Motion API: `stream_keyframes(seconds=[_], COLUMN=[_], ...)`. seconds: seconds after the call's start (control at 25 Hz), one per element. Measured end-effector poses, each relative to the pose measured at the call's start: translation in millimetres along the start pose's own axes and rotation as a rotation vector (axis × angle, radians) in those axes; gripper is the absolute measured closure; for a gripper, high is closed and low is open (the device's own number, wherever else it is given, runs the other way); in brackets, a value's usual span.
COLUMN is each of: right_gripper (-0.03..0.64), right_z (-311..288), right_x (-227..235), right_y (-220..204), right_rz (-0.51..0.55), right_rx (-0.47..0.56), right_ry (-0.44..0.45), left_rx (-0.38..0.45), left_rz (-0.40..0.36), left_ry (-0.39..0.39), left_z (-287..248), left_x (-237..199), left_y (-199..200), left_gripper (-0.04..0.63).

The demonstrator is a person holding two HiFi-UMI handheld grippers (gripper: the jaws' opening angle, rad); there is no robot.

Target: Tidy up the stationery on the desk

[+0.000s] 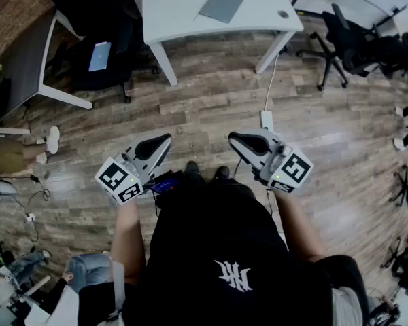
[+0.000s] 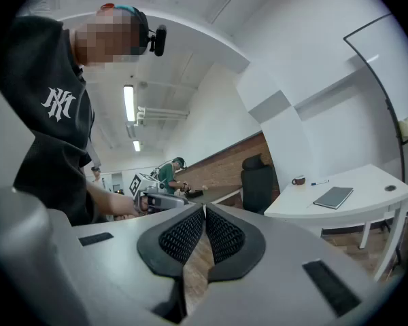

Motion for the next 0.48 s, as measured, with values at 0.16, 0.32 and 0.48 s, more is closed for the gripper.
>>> stream_keyframes(seconds=[0.16,0.32,0.48], right_gripper=[0.577,0.577,0.576], right_z=[-26.9,-48.5,-62.8], right_x=[-8.5,-16.9,-20.0], right_y=[1.9,5.9,2.5], right_rz=[-0.017,-0.002,-0.013], right_rx=[-0.009,-0.02,-0.011], right_ry=[-0.02,-0.017,-0.031], left_rx=[0.014,0.011,0.022], left_rz=[0.011,0.013,0.014], left_ry=[-0.025,-0.058,-0.065], left_z=[9.3,17.7,29.2], left_x=[-15.2,-23.9,-35.8], left_y=[3.1,-2.4,-6.4], left_gripper=[0.597,0.597,0.597])
Point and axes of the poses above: the fingertips, and each gripper's own axes: z backward along the fingers, x to its right, y out of its top, the point moved 2 cm from there along z, backward along the fingers, and after that the axes turned 6 degrees about -x, right-handed, at the moved point
